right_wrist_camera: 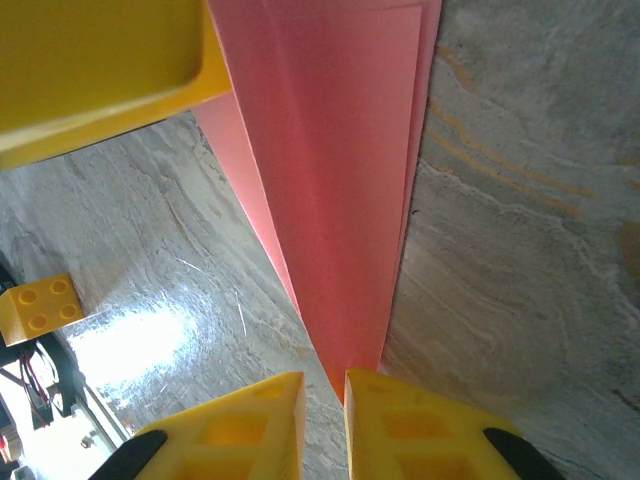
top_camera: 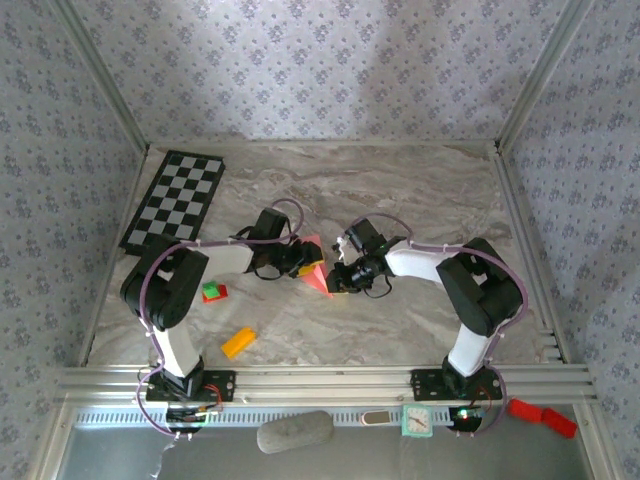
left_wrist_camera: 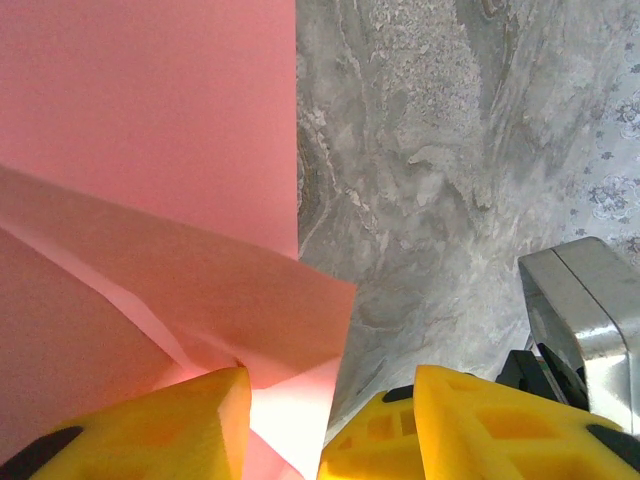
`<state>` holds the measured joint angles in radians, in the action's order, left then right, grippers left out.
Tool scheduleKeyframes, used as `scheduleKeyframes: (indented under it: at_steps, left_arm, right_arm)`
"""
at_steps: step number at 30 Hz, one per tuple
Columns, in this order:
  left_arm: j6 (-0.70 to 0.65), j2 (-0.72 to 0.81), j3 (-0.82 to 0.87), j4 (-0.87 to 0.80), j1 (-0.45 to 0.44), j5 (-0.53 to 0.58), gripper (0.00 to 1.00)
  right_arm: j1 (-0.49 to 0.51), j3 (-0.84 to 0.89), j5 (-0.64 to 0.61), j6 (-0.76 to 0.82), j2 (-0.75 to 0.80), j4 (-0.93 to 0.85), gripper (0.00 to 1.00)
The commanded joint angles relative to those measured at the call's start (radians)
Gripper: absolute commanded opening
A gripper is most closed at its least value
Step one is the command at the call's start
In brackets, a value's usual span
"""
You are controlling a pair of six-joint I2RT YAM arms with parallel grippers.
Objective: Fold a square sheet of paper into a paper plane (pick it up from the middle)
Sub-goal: Fourth fold the wing at the center of the table.
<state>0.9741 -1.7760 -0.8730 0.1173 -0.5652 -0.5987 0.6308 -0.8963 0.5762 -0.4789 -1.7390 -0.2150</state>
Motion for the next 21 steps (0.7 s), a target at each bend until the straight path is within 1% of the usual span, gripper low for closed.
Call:
scheduleKeyframes:
  at_steps: [1,15,21]
  left_arm:
    - [-0.001,-0.005,-0.024,0.021,-0.008,-0.019,0.47]
    - [0.003,-0.003,-0.026,0.018,-0.010,-0.019,0.48]
    - [0.003,0.003,-0.026,0.016,-0.012,-0.018,0.48]
  right_arm:
    - [-0.003,-0.003,0.002,0.013,-0.011,-0.036,0.19]
    - [0.004,-0.004,-0.017,0.028,-0.039,-0.039,0.18]
    - [0.007,-0.001,-0.033,0.034,-0.048,-0.043,0.15]
